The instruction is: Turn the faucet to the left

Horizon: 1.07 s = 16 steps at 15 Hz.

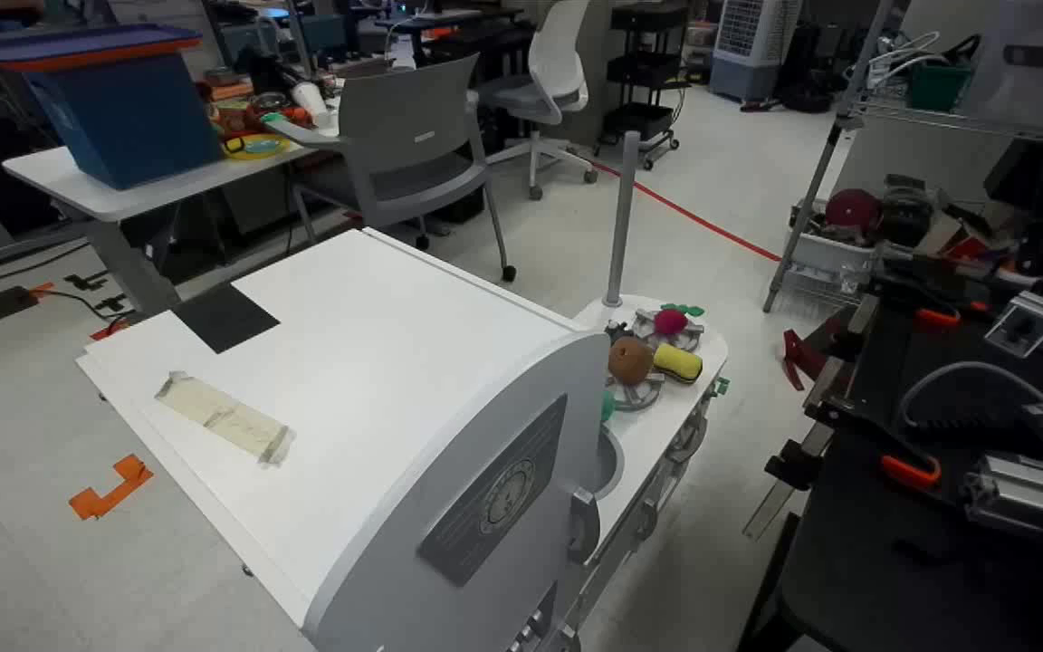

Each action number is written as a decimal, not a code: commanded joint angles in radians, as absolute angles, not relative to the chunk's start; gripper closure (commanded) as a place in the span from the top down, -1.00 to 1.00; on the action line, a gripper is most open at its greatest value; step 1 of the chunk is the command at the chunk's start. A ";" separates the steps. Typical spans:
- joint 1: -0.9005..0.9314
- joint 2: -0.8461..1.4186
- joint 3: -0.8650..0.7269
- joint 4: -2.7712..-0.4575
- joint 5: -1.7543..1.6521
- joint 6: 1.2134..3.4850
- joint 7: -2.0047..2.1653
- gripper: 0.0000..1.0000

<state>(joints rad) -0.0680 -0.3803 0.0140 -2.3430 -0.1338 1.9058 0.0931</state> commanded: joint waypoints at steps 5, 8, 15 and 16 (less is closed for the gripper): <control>-0.060 -0.380 0.007 -2.339 -0.136 1.904 0.095 1.00; -0.060 -0.380 0.007 -2.339 -0.136 1.904 0.095 1.00; -0.063 -0.175 0.032 -2.223 -0.220 1.924 0.123 1.00; -0.063 -0.102 0.037 -2.186 -0.245 1.929 0.142 1.00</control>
<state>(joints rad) -0.0665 -0.2990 0.0185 -2.3058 -0.1828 1.9155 0.0957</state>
